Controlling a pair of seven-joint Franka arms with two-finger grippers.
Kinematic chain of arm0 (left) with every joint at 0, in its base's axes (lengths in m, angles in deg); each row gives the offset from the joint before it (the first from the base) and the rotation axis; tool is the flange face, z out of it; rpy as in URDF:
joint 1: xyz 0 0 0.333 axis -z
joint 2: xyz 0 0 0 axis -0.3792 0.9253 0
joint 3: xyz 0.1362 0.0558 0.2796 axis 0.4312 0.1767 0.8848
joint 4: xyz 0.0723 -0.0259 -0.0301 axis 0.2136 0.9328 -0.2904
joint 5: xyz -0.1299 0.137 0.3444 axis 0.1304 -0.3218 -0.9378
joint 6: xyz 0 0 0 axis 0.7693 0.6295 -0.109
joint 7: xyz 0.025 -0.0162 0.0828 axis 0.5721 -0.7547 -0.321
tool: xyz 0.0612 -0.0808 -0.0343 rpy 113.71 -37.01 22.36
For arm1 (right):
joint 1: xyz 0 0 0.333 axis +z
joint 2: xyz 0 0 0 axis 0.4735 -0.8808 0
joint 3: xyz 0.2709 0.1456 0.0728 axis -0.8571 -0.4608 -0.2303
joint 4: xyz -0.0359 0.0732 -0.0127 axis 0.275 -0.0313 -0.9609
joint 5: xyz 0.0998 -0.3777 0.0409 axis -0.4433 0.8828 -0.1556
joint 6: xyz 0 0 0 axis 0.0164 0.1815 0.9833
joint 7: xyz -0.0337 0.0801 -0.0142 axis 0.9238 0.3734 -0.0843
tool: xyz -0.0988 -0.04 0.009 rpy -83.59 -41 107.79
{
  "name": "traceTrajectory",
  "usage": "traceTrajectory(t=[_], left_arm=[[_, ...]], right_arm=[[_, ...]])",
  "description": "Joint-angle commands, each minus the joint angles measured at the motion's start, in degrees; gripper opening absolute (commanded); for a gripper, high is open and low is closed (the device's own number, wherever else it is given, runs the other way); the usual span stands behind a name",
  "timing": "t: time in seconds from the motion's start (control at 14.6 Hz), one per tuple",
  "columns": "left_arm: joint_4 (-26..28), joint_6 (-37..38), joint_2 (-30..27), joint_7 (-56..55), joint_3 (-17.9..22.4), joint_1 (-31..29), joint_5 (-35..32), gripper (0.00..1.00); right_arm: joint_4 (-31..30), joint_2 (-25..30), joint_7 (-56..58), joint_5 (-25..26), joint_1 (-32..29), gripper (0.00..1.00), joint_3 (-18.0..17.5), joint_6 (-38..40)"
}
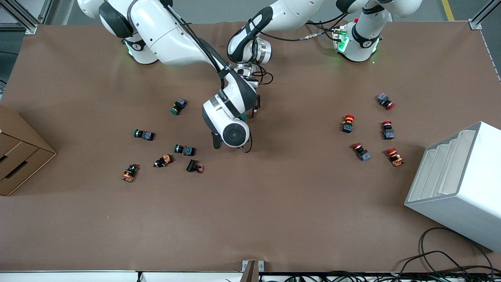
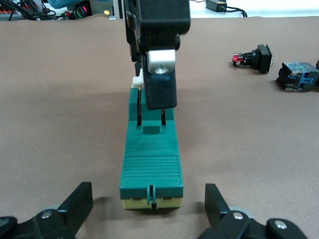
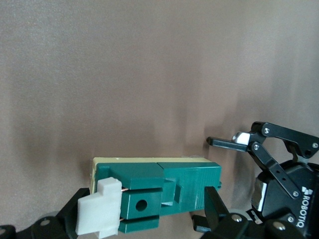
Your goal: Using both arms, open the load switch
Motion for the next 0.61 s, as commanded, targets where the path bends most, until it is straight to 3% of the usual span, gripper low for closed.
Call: traceTrajectory(t=[0.0, 0.55], left_arm=[[-0.1, -0.5, 1.7, -2.5, 0.3, 0.8, -0.9, 0.99], [-0.4, -0.5, 1.6, -2.5, 0.2, 0.8, -0.9, 0.99]], right_arm=[[2.1, -0.3, -0.2, -1.2, -1.6, 1.0, -2.2, 3.1], [3.6, 0.0, 1.2, -1.4, -2.1, 1.0, -3.2, 8.2]])
